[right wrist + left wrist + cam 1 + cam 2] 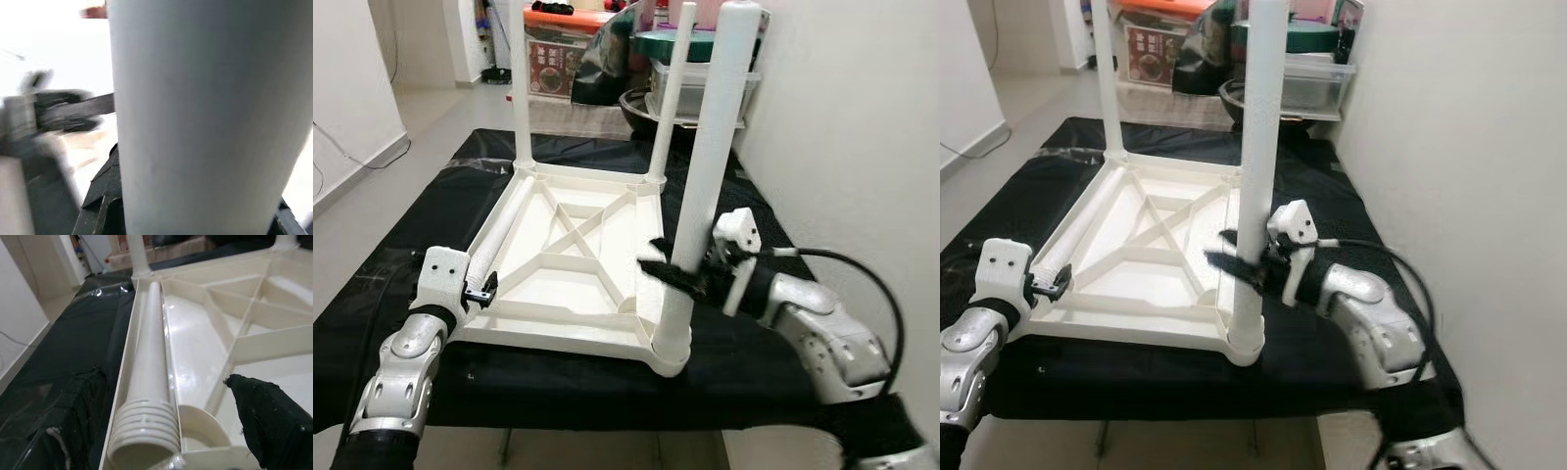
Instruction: Building children table
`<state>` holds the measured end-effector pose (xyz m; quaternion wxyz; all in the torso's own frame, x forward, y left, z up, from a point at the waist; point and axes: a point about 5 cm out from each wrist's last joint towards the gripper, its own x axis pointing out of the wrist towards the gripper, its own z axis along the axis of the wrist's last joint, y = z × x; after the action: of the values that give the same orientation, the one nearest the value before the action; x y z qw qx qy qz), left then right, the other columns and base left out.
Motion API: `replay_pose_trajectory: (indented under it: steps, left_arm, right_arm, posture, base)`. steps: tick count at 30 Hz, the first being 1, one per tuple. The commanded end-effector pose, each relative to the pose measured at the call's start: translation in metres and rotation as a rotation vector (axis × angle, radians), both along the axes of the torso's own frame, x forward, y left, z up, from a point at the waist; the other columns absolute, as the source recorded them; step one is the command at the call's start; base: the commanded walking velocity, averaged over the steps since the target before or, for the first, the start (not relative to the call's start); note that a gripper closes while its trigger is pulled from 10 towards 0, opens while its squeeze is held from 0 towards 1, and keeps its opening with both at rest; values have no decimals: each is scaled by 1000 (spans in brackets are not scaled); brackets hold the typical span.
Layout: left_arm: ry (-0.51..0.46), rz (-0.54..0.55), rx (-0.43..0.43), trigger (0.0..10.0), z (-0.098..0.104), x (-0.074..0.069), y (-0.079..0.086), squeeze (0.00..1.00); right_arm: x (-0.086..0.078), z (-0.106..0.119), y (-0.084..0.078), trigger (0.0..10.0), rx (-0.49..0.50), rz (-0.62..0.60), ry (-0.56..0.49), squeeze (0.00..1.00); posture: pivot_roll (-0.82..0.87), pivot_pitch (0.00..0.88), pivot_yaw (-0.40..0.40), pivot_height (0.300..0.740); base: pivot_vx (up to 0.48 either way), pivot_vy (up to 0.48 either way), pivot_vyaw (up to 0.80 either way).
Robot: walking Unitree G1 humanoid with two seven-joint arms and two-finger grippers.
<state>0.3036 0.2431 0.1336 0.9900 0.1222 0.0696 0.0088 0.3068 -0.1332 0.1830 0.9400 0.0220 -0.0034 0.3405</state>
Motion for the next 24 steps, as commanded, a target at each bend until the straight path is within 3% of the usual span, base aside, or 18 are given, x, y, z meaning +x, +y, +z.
replay_pose_trajectory:
  steps: [1,2,3,5,6,8,10,12,14,23,24]
  left_arm:
    - [21,8,-3,10000,-5,-2,-1,0]
    - [21,12,-2,10000,-4,-2,-1,0]
    - [21,12,-2,10000,-4,-2,-1,0]
    - [20,23,0,10000,-4,-1,0,0]
    - [20,23,0,10000,-4,-1,0,0]
    - [15,39,2,10000,-3,0,2,0]
    - [15,39,2,10000,-3,0,2,0]
    - [12,48,1,10000,-2,1,2,0]
    - [10,48,1,10000,-2,2,1,0]
    - [6,53,2,10000,0,7,4,0]
    - [5,56,2,10000,0,7,4,0]
  right_arm:
    - [2,-39,-21,0,-91,-252,167,0]
    - [0,-45,-25,0,-60,-393,190,0]
    - [0,-45,-25,0,-60,-393,190,0]
    - [-2,-55,-35,0,-5,-610,243,0]
    - [-2,-55,-35,0,-5,-610,243,0]
    - [-7,-62,-47,0,45,-819,265,0]
    - [-7,-62,-47,0,45,-819,265,0]
    - [-13,-63,-50,0,53,-923,254,0]
    - [-15,-63,-47,0,45,-939,251,0]
    - [-10,-58,-31,0,-1,-920,247,0]
    - [-7,-56,-27,0,0,-874,233,0]
  posture:
    - [116,0,-110,740]
    - [116,0,-108,740]
    - [116,0,-108,740]
    - [118,0,-108,740]
    - [118,0,-108,740]
    - [114,0,-104,740]
    - [114,0,-104,740]
    - [111,0,-102,740]
    - [107,0,-101,740]
    - [108,0,-106,740]
    - [114,0,-112,740]
  base:
    - [0,0,0]
    - [0,0,0]
    - [0,0,0]
    - [0,0,0]
    - [0,0,0]
    - [0,0,0]
    - [0,0,0]
    - [0,0,0]
    - [0,0,0]
    - [0,0,0]
    - [0,0,0]
